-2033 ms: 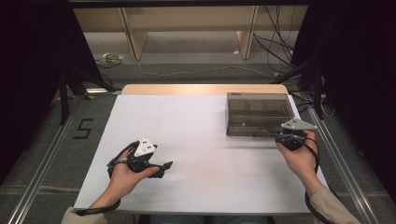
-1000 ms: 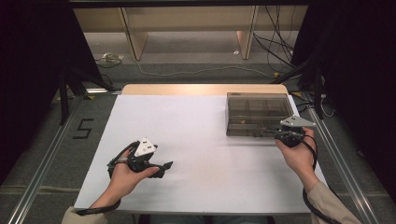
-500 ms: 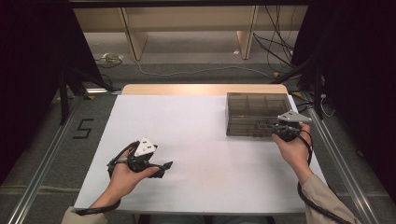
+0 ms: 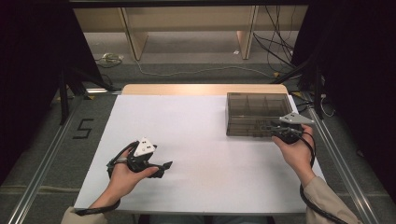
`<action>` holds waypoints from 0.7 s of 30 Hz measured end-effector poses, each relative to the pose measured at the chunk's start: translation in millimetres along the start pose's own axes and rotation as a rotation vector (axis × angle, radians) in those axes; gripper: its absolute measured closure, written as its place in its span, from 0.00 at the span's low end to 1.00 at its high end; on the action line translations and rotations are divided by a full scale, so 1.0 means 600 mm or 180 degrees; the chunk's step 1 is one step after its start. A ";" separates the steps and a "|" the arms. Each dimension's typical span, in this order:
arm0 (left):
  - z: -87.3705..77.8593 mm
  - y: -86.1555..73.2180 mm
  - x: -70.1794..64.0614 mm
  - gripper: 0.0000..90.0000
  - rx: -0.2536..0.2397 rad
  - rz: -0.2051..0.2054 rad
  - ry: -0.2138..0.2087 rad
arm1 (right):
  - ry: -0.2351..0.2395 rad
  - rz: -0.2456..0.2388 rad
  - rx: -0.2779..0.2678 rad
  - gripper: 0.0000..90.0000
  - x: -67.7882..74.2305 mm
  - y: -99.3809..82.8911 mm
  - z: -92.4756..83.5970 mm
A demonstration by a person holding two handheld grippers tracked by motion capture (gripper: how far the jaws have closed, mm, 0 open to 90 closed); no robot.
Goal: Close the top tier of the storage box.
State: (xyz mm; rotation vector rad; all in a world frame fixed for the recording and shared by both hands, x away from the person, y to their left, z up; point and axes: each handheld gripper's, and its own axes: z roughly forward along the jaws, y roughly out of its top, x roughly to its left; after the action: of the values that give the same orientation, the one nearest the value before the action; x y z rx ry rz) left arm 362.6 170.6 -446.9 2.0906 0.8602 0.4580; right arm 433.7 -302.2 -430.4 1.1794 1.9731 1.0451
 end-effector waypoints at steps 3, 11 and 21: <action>-0.001 0.000 0.000 0.18 -0.0001 -0.0002 0.0002 | 0.0111 -0.0001 -0.0050 0.72 0.003 -0.002 -0.010; -0.001 -0.001 -0.001 0.18 -0.0001 -0.0003 0.0003 | 0.0490 -0.0019 -0.0138 0.57 0.026 -0.011 -0.031; 0.000 -0.002 -0.001 0.18 -0.0006 -0.0013 -0.0007 | 0.0792 -0.0001 -0.0187 0.47 0.051 -0.030 -0.056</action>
State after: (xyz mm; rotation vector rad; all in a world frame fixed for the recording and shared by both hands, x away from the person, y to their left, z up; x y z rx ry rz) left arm 361.7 170.8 -447.9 2.0869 0.8624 0.4542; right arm 386.0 -290.3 -432.2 1.0596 2.1129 1.2938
